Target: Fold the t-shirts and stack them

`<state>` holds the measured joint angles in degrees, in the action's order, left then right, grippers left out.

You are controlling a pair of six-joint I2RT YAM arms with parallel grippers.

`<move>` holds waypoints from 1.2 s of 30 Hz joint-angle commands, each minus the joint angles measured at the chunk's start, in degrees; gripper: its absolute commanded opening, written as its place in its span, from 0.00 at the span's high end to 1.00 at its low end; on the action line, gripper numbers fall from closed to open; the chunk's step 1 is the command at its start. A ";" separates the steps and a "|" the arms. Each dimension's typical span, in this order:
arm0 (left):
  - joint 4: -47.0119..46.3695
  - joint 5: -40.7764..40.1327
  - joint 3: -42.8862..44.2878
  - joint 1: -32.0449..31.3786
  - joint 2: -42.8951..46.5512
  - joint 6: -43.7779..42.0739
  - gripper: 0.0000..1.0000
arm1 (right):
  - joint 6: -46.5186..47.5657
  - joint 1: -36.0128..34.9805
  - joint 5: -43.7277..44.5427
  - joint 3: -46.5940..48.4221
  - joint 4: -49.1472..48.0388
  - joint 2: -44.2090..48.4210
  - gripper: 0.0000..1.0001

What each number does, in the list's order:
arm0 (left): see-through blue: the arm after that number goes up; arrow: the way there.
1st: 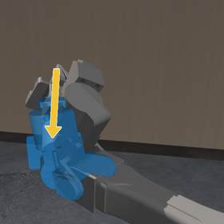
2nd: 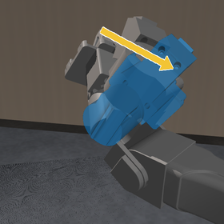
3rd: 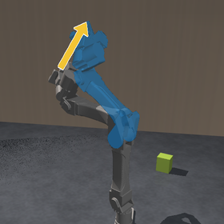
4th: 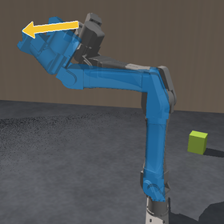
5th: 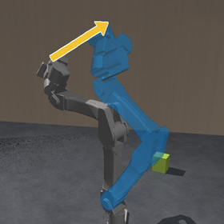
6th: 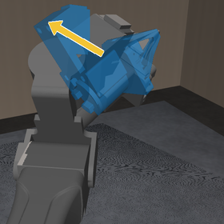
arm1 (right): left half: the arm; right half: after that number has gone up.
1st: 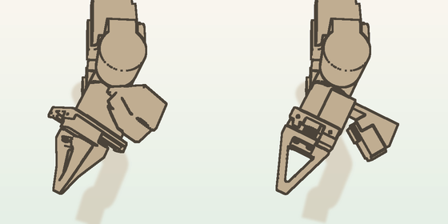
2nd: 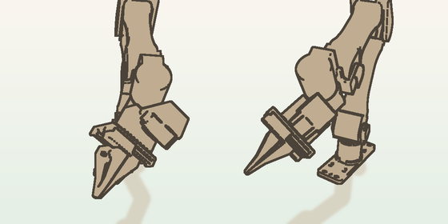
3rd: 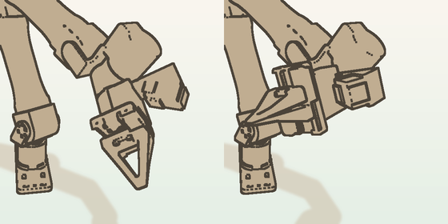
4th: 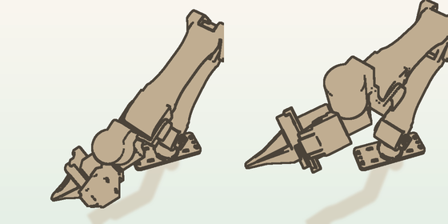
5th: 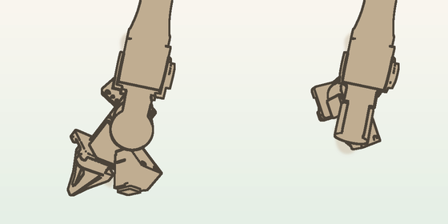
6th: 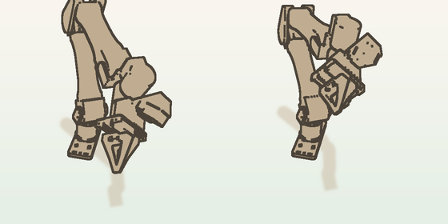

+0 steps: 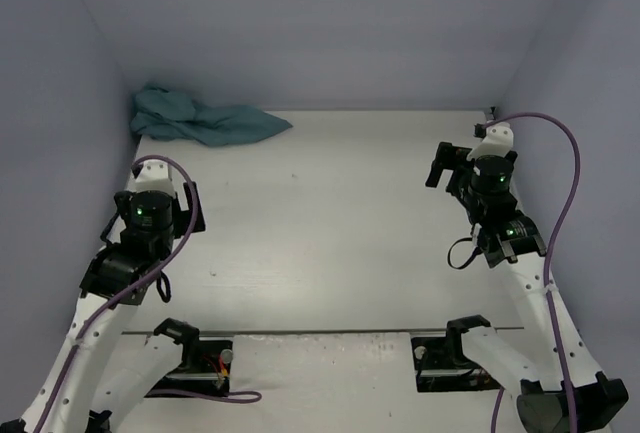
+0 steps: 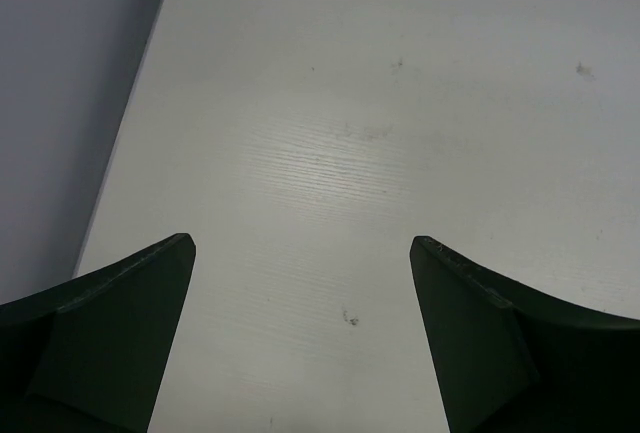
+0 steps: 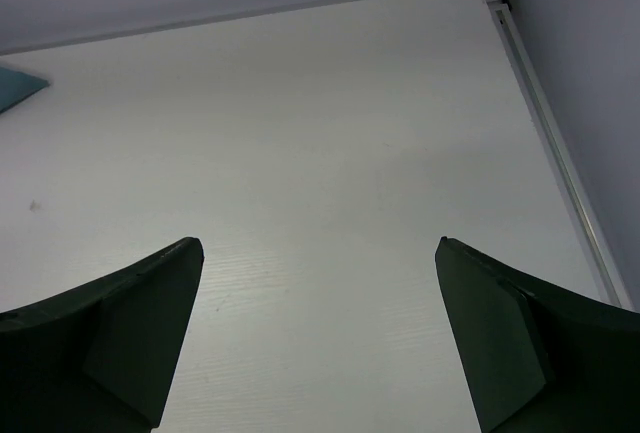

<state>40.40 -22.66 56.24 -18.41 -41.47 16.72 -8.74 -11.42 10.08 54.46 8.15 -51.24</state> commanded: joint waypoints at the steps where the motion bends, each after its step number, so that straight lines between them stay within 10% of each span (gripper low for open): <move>1: -4.24 0.56 3.84 -0.13 -6.21 1.70 0.12 | -0.77 -0.44 1.07 2.15 -2.91 -2.30 0.00; 12: -17.40 2.83 15.15 1.23 -32.62 -1.64 0.12 | -3.39 -0.44 -5.71 2.15 -2.70 -4.74 0.00; 26: -18.64 19.56 56.65 8.72 -78.90 -8.72 0.12 | -4.96 -0.53 -15.49 -0.05 -2.52 -2.03 0.00; 36: -16.67 20.03 74.36 11.10 -96.05 -8.55 0.13 | -6.20 -0.53 -20.07 -1.59 -1.21 0.90 0.00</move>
<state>24.39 -3.17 124.76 -7.86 -138.91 8.95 -13.93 -11.68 -7.23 52.92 8.73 -51.75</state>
